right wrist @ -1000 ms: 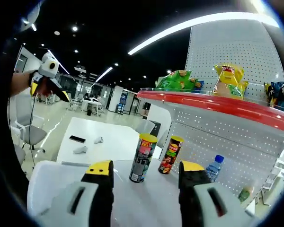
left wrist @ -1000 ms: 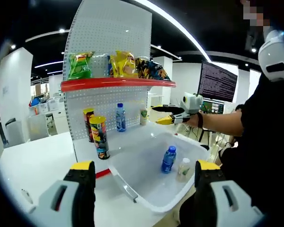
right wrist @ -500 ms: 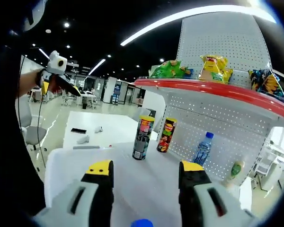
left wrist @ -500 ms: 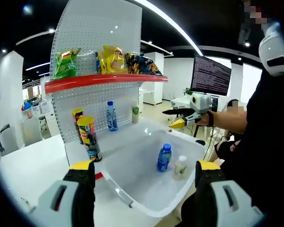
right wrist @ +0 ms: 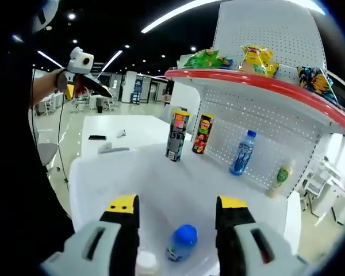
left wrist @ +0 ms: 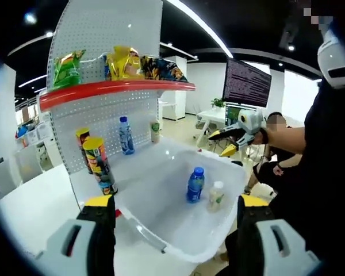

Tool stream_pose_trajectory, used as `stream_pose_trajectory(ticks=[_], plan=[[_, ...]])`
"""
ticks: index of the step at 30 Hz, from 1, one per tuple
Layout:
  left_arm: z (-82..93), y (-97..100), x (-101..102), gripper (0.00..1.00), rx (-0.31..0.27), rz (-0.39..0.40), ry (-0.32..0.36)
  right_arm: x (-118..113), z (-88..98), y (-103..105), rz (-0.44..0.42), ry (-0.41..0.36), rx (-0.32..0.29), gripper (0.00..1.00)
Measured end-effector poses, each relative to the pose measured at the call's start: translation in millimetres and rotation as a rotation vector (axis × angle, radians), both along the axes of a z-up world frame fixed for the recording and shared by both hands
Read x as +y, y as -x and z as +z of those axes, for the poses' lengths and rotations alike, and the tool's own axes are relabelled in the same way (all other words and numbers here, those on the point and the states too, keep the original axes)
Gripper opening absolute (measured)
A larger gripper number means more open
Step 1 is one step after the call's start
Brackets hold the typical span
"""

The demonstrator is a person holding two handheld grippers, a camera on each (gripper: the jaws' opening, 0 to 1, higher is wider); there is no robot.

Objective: Place the items from the shopping basket onto the snack and drink counter

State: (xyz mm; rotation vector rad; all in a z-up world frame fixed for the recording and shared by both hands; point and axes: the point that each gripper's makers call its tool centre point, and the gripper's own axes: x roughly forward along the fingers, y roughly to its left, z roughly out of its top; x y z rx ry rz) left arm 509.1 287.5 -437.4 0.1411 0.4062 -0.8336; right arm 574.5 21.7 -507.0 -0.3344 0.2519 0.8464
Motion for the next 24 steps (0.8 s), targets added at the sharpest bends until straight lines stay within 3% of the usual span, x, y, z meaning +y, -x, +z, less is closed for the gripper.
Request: stream_pose_trajectory(ticks=[6,10,16,24], plan=[[-1.6,-8.2,-16,0.87,0.005,0.004,-0.005,-11,-23.4,2,0.036,0.075,0.056,0.51],[-5.0,-14.0,-25,0.87,0.009,-0.009,-0.003,-16,-29.2,-4,0.040,0.068,0.085,0.52],[-17.8,-17.0,-40,0.86,0.037,-0.029,-0.007,-15,-53.3,-16,0.056,0.102,0.110,0.50],[-18.0,-18.6,-48,0.86,0.042,-0.025,0.000,-10,-86.6,-28,0.074,0.134,0.148,0.48]])
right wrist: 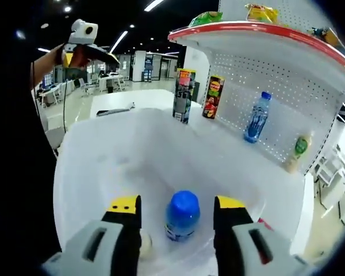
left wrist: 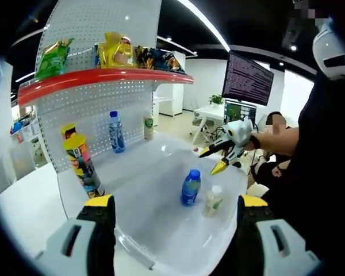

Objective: Place the items from the shopping basket onto the snack and drink counter

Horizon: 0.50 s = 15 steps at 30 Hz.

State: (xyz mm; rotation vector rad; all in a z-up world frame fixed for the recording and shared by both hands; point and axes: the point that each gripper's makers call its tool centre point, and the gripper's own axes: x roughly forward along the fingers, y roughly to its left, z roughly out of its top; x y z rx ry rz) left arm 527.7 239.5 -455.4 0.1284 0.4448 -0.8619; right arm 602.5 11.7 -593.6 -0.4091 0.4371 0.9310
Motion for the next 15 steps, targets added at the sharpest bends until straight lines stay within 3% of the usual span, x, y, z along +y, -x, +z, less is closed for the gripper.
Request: stream_pose_trajectory(ticks=[6,15], plan=[[-9.1,1.7,-7,0.86,0.024,-0.004,0.008,0,-19.8,-15,0.016,0.031,0.008,0.45],[-16.9,0.1,-20,0.86,0.042,-0.020,0.018,2,-34.5,-24,0.018,0.029,0.030,0.41]])
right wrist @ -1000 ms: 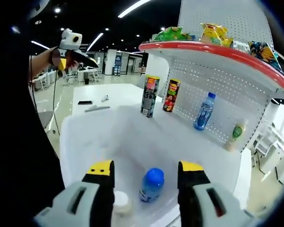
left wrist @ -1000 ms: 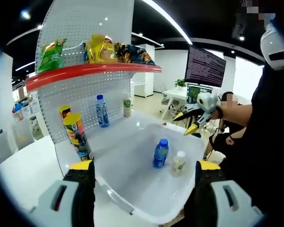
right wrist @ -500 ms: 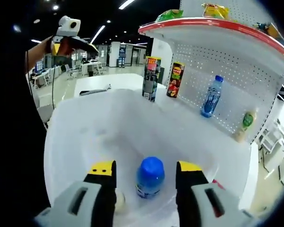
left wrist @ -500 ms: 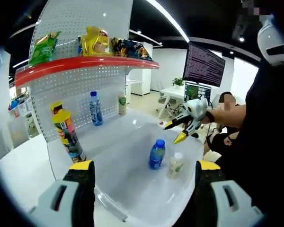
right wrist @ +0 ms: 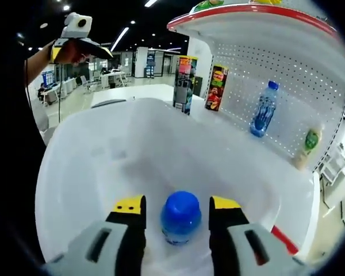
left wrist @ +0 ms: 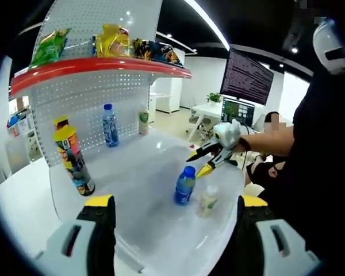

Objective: Place the items from the shopping basket onto the snack and drink counter

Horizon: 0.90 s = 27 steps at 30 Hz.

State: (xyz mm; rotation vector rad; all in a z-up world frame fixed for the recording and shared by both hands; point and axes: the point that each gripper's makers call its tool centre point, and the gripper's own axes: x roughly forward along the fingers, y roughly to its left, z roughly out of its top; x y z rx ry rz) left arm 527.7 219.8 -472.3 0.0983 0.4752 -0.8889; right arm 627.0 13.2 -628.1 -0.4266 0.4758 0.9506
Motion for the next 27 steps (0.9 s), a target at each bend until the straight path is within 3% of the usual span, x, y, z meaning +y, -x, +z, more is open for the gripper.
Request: stream_pose_trajectory(ticks=[6,27], plan=[[3.2,-0.5,-3,0.86,-0.008,0.004,0.010,2,-13.8,-7,0.010,0.033,0.013,0.40],[-6.6,-7.1,-15,0.86,0.017,0.011,0.022,12,-29.3,-10,0.052,0.100,0.024,0.28]])
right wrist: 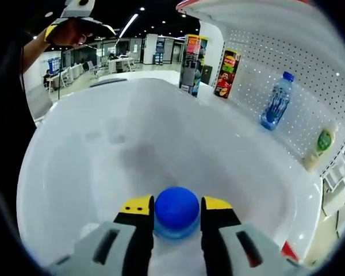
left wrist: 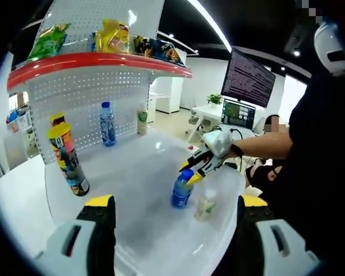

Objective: Place the items from the shopping basket onto the snack and drink counter

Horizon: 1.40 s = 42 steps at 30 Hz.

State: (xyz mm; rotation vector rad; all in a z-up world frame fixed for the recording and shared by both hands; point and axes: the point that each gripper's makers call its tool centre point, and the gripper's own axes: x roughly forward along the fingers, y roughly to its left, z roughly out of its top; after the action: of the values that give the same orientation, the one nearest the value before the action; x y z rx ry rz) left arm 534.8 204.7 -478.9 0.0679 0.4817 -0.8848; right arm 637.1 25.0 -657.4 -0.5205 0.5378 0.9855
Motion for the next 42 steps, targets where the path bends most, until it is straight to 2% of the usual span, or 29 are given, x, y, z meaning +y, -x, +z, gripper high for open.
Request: stream_pose_trajectory(ticks=[7,22,26,30,38,42], plan=[[-7.3,-3.2,-6,0.86,0.015,-0.006,0.009,4,-2.0,3,0.010,0.019,-0.028,0.27],[-45.6,-19.9,-44,0.85,0.062,-0.064,0.025,5,2.8,5,0.029,-0.008,-0.035,0.24],[-68.5,-30.6,-59,0.85,0.082,-0.071,0.032,7,5.8,7,0.034,-0.011,-0.039,0.23],[-100.6,-36.0,-74,0.84,0.108,-0.099,-0.010,9,8.4,9,0.037,-0.012,-0.043,0.23],[-141.9,-45.0,-110,0.81,0.097,-0.174,-0.007,9,10.3,10,0.038,-0.019,-0.049,0.22],[-164.1,-54.3,-121,0.81,0.095,-0.190,-0.032,7,10.1,9,0.041,-0.020,-0.051,0.22]])
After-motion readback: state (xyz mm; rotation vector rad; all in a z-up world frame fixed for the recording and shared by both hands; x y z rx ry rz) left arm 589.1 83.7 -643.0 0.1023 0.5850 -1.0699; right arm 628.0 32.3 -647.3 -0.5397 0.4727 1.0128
